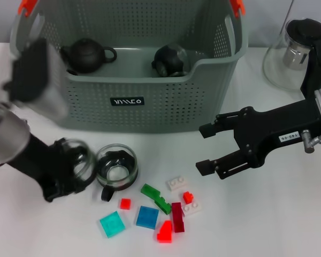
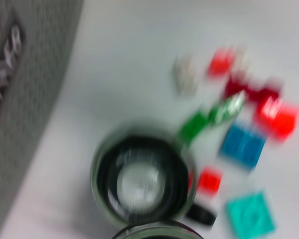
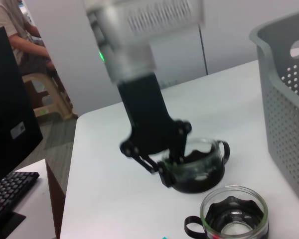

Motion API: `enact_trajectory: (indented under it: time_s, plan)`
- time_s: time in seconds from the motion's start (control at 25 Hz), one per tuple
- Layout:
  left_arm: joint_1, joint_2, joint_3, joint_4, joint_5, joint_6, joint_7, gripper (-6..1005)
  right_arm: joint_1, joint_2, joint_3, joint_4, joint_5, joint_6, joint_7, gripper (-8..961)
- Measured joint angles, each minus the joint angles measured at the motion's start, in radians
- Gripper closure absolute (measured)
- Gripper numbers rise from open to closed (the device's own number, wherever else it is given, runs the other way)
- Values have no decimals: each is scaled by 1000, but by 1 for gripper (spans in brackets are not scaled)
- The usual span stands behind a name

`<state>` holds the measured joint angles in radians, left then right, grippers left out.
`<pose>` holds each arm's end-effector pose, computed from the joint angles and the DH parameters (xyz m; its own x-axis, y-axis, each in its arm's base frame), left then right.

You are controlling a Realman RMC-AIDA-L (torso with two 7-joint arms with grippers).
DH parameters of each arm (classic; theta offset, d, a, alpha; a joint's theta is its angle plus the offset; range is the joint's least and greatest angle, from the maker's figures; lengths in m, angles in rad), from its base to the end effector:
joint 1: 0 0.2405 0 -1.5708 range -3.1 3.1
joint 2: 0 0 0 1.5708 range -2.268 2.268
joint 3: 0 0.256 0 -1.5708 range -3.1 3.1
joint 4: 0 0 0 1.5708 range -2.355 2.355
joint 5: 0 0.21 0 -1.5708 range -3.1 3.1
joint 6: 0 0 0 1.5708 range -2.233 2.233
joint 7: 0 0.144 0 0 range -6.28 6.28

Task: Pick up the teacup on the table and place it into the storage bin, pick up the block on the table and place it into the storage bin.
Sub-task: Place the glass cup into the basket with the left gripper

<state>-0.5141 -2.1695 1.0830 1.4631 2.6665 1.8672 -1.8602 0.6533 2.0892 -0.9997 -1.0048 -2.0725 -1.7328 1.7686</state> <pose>-0.2114 0.3094 0.0310 0.8941 0.2894 -0.3419 0.2478 -0.9554 -0.1606 0.1671 0.3409 0.0012 0.9334 -0.2787 -0.2262 -0.2692 -0.9604 0.0723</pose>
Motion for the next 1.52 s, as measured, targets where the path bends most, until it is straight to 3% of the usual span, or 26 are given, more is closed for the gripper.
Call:
enact_trajectory:
  time_s: [0.28, 0.48, 0.56, 0.72, 0.88, 1.0, 1.12, 1.52]
  plan:
    - [68, 4, -219, 147, -430, 106, -3, 958, -15, 1, 15, 4, -1, 5, -28, 12]
    - [-14, 14, -365, 152, -552, 41, -79, 958, -19, 0, 15, 3, 1, -1, -28, 12]
    - [-61, 35, -383, 103, -543, -37, -126, 958, -20, 1, 13, 6, -1, -2, -28, 12]
    - [-163, 119, -376, -102, -521, -208, -222, 958, -20, 2, 7, 17, -2, -2, -27, 11]
    - [-266, 188, -375, -350, -456, -391, -253, 959, -21, 2, 5, 30, -4, -5, -27, 11]
    - [-325, 214, -375, -497, -394, -506, -257, 958, -21, 2, -4, 35, -4, -12, -26, 11]
    - [-368, 216, -373, -576, -315, -585, -258, 957, -18, 2, -7, 35, -4, -26, -26, 12]
    - [-406, 148, -203, -594, -237, -676, -283, 954, -12, -2, -7, 35, -6, -31, -20, 12]
